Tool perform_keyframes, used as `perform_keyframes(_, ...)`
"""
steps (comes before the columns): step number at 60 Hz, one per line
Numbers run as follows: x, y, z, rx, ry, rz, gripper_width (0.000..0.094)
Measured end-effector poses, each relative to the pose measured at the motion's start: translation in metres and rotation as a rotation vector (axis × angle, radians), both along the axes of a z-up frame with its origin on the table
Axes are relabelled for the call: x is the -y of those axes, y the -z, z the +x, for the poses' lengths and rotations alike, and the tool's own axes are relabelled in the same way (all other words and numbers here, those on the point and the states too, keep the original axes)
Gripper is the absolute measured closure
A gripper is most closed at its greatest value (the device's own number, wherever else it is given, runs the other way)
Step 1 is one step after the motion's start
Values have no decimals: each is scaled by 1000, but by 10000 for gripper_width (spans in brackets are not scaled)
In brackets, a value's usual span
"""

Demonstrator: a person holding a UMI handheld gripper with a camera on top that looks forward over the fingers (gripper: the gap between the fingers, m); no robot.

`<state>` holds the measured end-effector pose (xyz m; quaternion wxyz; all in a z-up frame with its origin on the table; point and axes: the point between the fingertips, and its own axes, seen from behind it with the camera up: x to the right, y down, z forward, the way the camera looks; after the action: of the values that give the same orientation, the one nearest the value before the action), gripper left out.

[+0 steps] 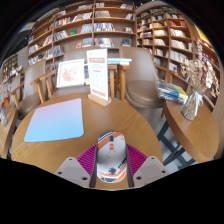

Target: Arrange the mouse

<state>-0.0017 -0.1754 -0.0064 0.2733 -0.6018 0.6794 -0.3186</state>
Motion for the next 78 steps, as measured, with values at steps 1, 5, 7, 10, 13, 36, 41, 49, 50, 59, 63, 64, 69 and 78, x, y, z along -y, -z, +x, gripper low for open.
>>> perform_keyframes(1,0,-7,0,14,2,4,509)
perform_keyframes(5,-10,-32,5,50,-15,-12,510)
perform_keyframes(7,-20,-46,9,69,-26,-11,509)
perform_keyframes(10,-41,-64,19,91,-54,4,510)
perform_keyframes(13,-64,-81,32,110,-78,17,510)
perform_keyframes(36,-213,-6,133,43,-178,31,500)
perform_keyframes(41,-211,2,139,70,-168,-11,456)
perform_keyframes(49,-205,-4,133,67,-151,-18,202)
perform_keyframes(50,-202,-7,132,72,-141,-27,143)
perform_keyframes(59,-190,-61,85,110,-135,-29,88)
perform_keyframes(63,-180,-89,50,134,-118,-22,84)
perform_keyframes(64,-180,-95,42,140,-117,-23,84)
perform_keyframes(69,-168,-121,-8,169,-116,-16,81)
perform_keyframes(78,-150,-142,-90,181,-113,4,80)
